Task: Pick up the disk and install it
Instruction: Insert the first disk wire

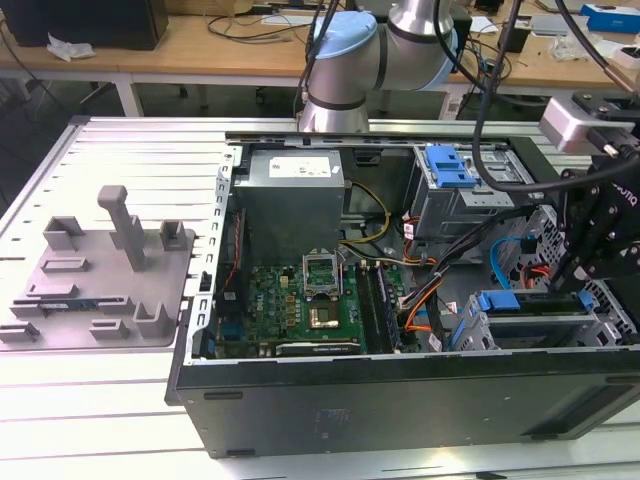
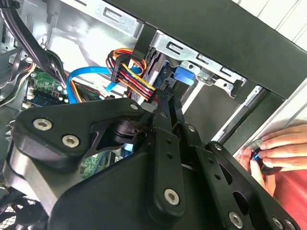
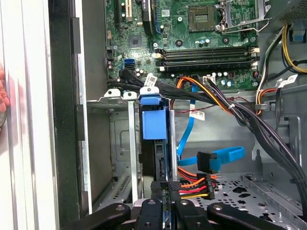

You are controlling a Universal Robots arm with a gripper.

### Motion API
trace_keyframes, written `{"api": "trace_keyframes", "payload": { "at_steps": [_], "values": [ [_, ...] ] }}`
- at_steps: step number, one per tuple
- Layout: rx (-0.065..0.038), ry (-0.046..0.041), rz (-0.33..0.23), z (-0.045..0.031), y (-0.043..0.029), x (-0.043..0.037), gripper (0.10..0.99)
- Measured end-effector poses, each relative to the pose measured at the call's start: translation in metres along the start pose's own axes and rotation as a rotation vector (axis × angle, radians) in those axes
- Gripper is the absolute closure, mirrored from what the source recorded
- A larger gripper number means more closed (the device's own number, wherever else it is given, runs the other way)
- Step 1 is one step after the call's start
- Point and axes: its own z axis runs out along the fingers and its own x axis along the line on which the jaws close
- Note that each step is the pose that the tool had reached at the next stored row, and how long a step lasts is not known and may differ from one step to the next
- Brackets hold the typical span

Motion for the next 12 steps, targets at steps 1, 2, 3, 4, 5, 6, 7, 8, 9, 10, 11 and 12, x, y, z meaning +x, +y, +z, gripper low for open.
{"api": "trace_keyframes", "payload": {
  "at_steps": [1, 2, 3, 4, 5, 6, 7, 8, 9, 10, 11, 12],
  "values": [
    [0.0, 0.0006, -0.001, -0.0005, 0.0001, -0.0006, 0.922],
    [0.0, 0.0013, -0.002, -0.0009, 0.0001, -0.0014, 0.922],
    [0.0, 0.0021, -0.003, -0.0012, 0.0001, -0.0023, 0.922],
    [0.0, 0.0022, -0.004, -0.0012, 0.0001, -0.0025, 0.922],
    [0.001, 0.0024, -0.006, -0.0012, 0.0001, -0.0024, 0.922],
    [0.001, 0.0024, -0.008, -0.0012, 0.0001, -0.0024, 0.922],
    [0.001, 0.0025, -0.008, -0.0012, 0.0001, -0.0025, 0.922],
    [0.001, 0.0026, -0.008, -0.0012, 0.0001, -0.0025, 0.922],
    [0.001, 0.0027, -0.008, -0.0012, 0.0001, -0.0025, 0.922],
    [0.001, 0.0026, -0.008, -0.0012, 0.0001, -0.0025, 0.922],
    [0.001, 0.0026, -0.008, -0.0011, 0.0001, -0.0024, 0.922],
    [0.001, 0.0026, -0.008, -0.0011, 0.0001, -0.0022, 0.922]
  ]
}}
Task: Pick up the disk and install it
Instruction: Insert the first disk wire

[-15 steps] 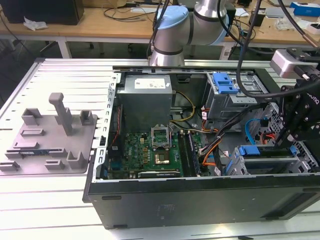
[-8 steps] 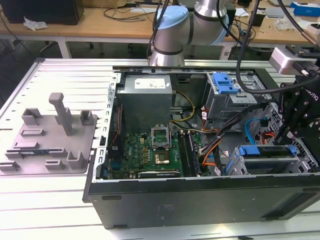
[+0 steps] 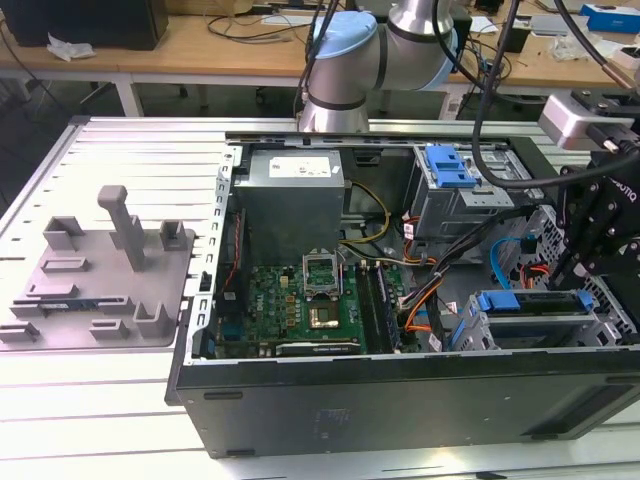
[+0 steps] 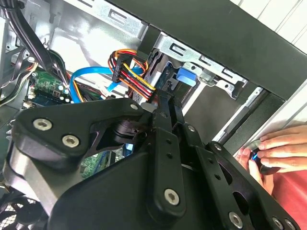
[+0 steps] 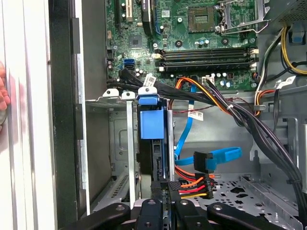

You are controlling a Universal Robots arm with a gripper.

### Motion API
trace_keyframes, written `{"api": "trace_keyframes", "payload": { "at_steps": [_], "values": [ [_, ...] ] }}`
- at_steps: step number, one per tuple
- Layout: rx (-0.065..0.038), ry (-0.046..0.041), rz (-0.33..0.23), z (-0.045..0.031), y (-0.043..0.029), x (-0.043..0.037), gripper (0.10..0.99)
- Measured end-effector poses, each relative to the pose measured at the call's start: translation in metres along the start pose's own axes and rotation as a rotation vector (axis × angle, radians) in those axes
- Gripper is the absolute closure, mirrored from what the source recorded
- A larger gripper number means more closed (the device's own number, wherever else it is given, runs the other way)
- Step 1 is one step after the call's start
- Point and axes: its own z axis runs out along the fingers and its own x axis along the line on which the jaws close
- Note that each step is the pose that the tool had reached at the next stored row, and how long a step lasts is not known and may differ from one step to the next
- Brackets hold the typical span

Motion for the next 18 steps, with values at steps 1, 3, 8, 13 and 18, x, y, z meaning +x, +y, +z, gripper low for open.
{"api": "trace_keyframes", "payload": {
  "at_steps": [1, 3, 8, 13, 18],
  "values": [
    [0.0, 0.0, 0.0, 0.0001, 0.0, 0.0002, 0.922],
    [0.0, 0.0002, 0.0, 0.0006, 0.0, 0.0006, 0.922],
    [0.0, 0.0001, 0.0, 0.0021, -0.0001, 0.0007, 0.922],
    [0.0, 0.0001, 0.0, 0.0039, -0.0001, 0.0007, 0.922],
    [0.0, 0.0002, 0.0, 0.0056, -0.0001, 0.0006, 0.922]
  ]
}}
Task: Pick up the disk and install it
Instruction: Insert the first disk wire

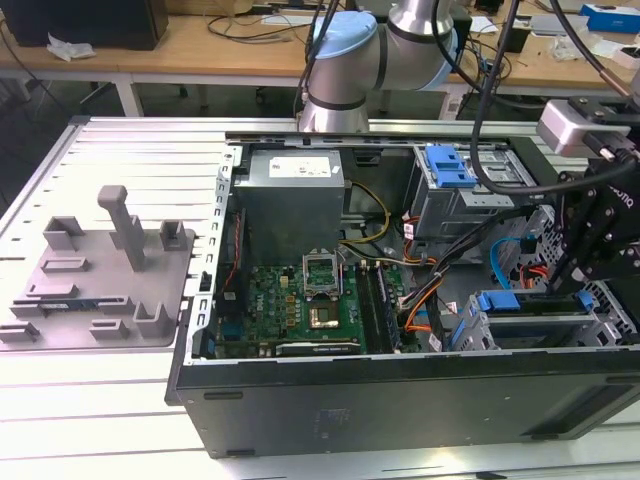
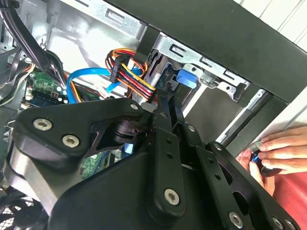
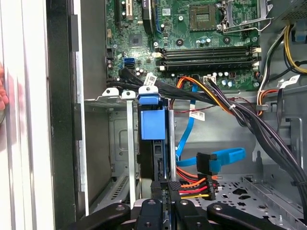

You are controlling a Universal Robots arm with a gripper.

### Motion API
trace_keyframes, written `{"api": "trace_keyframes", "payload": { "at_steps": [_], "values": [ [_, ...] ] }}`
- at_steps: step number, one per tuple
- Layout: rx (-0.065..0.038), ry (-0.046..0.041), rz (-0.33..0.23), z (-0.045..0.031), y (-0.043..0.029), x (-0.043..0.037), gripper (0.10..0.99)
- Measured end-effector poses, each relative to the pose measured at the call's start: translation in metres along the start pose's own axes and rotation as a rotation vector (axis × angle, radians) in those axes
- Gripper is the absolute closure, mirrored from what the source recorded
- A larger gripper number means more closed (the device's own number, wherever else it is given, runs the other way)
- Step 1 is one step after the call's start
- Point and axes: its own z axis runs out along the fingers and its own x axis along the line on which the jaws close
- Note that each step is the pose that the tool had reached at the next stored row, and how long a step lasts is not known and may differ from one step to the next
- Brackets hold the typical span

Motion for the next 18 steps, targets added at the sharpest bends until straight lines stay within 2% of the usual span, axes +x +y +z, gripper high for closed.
{"api": "trace_keyframes", "payload": {
  "at_steps": [18],
  "values": [
    [0.0, 0.0001, 0.0, 0.0026, -0.0001, 0.0009, 0.922]
  ]
}}
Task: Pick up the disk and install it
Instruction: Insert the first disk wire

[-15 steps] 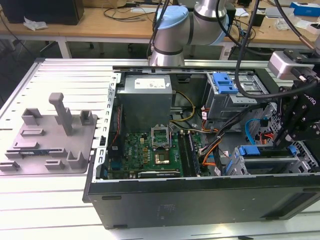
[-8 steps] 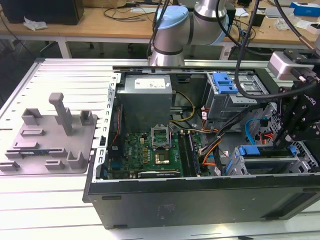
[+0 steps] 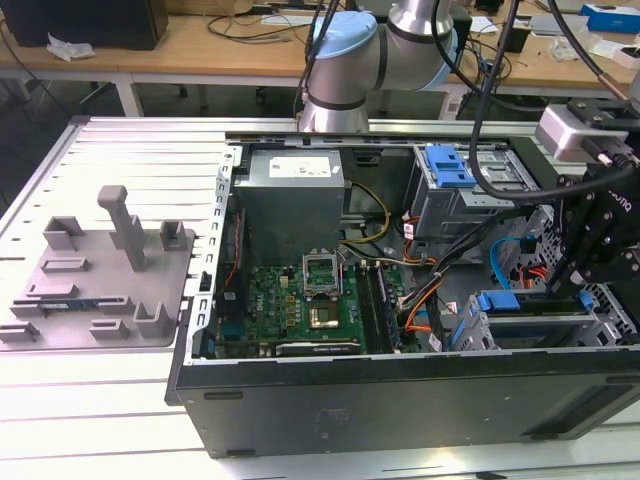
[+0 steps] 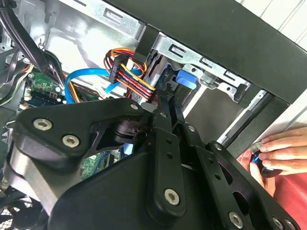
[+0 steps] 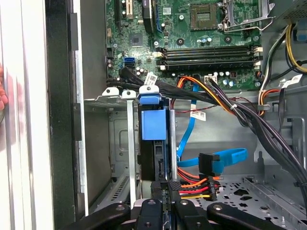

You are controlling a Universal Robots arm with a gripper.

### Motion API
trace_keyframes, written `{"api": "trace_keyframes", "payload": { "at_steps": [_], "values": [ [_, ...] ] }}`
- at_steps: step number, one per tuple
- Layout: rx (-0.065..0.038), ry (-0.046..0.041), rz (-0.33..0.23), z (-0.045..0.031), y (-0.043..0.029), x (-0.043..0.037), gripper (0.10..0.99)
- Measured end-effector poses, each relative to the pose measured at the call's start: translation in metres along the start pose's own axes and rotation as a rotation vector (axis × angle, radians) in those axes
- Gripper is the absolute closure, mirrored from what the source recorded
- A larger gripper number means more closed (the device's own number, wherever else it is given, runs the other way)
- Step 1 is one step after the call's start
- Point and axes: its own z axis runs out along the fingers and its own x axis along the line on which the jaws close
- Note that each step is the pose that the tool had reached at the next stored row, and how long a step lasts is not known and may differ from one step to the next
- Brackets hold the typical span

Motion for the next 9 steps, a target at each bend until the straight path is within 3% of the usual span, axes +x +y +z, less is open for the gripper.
{"api": "trace_keyframes", "payload": {
  "at_steps": [9],
  "values": [
    [0.0, -0.0001, 0.0, 0.004, 0.0, -0.0003, 0.922]
  ]
}}
